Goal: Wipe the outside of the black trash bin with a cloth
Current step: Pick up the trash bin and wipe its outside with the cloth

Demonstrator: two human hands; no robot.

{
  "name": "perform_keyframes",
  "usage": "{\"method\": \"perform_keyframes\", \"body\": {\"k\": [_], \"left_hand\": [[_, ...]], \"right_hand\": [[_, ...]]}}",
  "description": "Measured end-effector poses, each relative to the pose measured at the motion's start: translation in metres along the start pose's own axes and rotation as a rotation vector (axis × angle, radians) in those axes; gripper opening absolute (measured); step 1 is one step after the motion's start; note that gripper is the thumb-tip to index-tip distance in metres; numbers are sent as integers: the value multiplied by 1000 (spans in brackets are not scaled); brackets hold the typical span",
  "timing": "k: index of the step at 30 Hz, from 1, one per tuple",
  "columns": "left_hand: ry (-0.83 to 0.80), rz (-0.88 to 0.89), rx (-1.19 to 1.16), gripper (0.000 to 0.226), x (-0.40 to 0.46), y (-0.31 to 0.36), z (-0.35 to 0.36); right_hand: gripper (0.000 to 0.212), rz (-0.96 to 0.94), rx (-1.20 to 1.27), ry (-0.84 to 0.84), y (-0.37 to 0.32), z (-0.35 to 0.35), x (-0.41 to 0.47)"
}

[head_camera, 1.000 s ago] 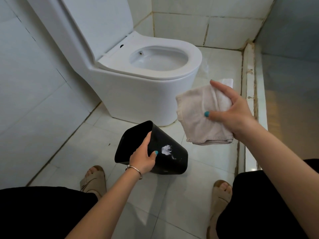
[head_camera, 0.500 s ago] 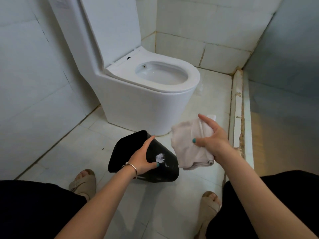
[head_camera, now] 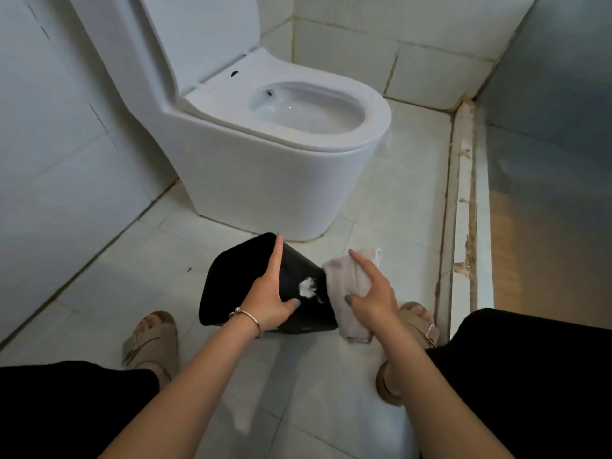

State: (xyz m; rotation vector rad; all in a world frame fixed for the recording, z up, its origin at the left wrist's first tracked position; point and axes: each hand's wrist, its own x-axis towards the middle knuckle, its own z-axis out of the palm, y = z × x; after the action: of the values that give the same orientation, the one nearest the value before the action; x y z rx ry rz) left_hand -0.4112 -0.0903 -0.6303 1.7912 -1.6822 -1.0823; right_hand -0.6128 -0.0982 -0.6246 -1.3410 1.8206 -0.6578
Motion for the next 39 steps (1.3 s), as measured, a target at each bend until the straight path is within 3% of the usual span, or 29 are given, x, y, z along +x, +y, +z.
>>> {"method": "perform_keyframes", "body": {"k": [3, 6, 14, 17, 22, 26, 35, 39], "left_hand": [[24, -16, -5, 119, 1, -3, -6], [3, -4, 10, 117, 0, -4, -11], [-16, 26, -32, 117, 2, -4, -11], [-22, 40, -60, 116, 2, -7, -12], [-48, 28, -116, 120, 2, -17, -20], [-56, 3, -171, 120, 3, -24, -29], [-76, 22, -169, 117, 8, -16, -19], [-48, 24, -191, 115, 6, -21, -20]], "right_hand": [[89, -5, 360, -73, 12, 13, 5], [92, 2, 462, -166, 20, 24, 11], [86, 23, 346, -276, 37, 30, 26], [74, 42, 452, -220, 31, 39, 21], [67, -7, 319, -80, 33, 60, 20], [64, 62, 187, -72, 41, 57, 27], [61, -44, 207, -57, 42, 62, 22], [58, 25, 173, -92, 43, 66, 27]]}}
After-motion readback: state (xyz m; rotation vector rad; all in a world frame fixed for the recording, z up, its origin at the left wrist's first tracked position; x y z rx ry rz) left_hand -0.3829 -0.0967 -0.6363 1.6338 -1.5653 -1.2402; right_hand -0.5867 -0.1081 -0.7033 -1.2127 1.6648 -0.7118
